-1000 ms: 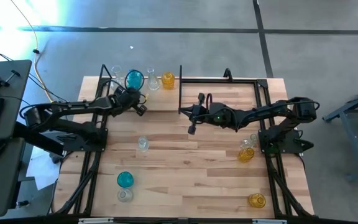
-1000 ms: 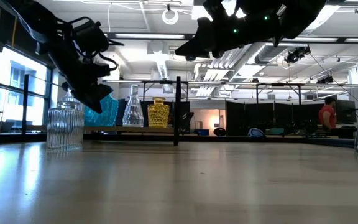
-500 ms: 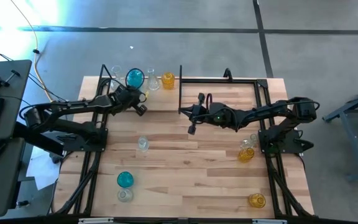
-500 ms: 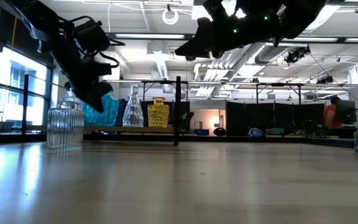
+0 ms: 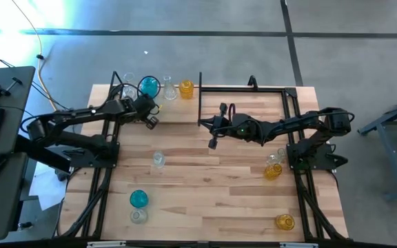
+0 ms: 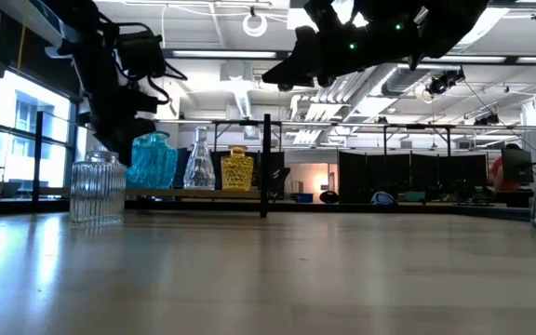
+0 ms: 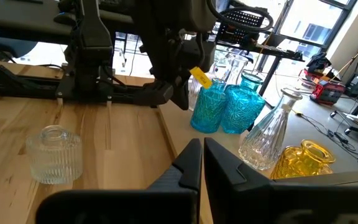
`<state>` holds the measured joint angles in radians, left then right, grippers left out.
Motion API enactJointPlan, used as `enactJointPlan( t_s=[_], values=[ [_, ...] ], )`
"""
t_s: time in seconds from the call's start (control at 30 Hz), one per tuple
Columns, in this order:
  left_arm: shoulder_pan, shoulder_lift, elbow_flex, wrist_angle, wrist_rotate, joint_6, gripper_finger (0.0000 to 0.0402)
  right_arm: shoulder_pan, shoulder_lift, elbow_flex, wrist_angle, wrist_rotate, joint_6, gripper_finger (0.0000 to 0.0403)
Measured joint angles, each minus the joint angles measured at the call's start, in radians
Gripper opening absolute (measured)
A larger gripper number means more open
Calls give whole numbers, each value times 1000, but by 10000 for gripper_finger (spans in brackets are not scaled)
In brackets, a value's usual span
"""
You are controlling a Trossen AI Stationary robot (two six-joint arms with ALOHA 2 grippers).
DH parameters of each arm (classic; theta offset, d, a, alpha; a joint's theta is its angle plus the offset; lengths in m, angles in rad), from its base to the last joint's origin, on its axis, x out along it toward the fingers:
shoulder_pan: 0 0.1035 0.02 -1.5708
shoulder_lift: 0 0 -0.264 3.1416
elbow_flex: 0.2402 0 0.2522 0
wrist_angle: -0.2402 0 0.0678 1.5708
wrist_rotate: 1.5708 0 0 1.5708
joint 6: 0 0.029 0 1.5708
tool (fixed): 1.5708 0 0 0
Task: Sort vases onto shelf
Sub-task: Put the blue vase on the shelf aligned with the other blue vase
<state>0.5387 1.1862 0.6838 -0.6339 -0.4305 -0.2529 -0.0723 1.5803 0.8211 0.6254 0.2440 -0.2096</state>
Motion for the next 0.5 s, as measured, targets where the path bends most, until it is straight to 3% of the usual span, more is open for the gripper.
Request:
enactJointPlan(
  t_s=[0.5],
  values=[
    [37,84,1,92,-50,65,0,0,0,0,0,0,0,0]
  ],
)
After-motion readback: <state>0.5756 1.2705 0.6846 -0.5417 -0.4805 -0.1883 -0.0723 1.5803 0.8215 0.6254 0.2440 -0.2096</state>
